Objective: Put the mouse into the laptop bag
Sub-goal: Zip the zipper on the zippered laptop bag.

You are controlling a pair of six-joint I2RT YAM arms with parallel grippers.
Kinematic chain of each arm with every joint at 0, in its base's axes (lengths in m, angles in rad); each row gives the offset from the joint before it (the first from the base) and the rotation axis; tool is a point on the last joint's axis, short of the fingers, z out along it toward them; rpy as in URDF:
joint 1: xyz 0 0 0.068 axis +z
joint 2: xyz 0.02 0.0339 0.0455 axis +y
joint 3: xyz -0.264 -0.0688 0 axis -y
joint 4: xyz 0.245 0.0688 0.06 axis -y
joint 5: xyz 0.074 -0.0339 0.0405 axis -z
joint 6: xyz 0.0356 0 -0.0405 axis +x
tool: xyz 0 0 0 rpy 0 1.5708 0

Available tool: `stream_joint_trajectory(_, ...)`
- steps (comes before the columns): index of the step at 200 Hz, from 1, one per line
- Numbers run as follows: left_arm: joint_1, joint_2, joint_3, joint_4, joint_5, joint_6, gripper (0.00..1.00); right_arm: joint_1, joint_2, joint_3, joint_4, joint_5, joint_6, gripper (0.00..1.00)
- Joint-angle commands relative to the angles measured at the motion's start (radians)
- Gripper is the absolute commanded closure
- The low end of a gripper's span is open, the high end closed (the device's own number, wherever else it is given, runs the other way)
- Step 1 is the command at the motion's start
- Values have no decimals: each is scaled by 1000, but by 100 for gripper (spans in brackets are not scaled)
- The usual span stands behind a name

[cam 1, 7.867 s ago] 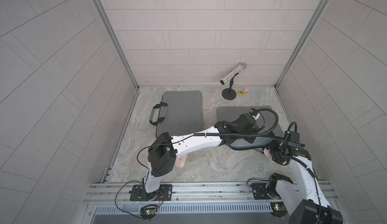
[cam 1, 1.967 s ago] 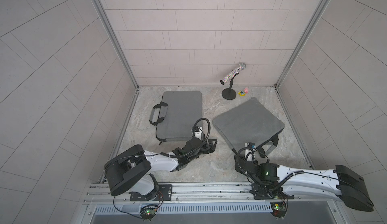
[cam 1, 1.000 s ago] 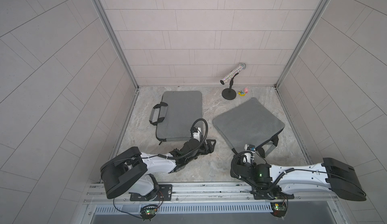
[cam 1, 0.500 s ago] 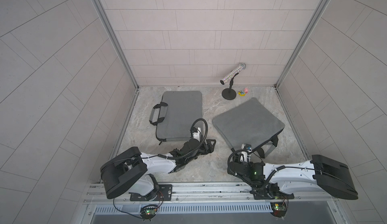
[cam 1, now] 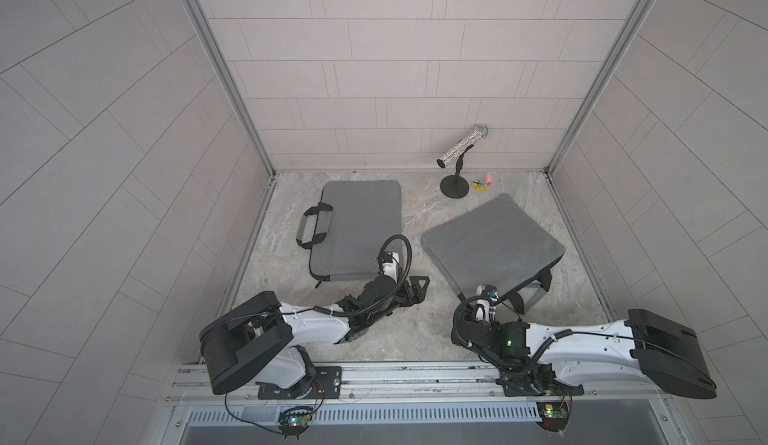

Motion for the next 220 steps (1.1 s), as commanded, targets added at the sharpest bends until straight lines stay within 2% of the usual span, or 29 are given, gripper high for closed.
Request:
stream_joint_trajectory(1,2,-40,-25,34,8,-2,13,57,-34,32,-93,20,82,41)
stream_joint_trajectory(46,1,-136,-62,-34,-17,8,12,50,-3,15,-102,78,128,41)
stream_joint_trajectory(93,2,-222,-86,-88,-69,21,11,-80,131,7,54,-28,31,45)
stream_joint_trajectory(145,2,-254,-112,-87,-100,31,11,-185,205,7,60,-29,-11,47)
stream_joint_trajectory(165,1,-261,-114,-90,-106,32,11,-191,227,12,64,-27,-16,56)
stream_joint_trajectory(211,1,-256,-117,-82,-96,31,10,-193,240,-3,63,-24,-17,99)
stream_joint_trajectory(220,0,-251,-119,-73,-93,28,10,-193,228,-11,64,-21,-23,100)
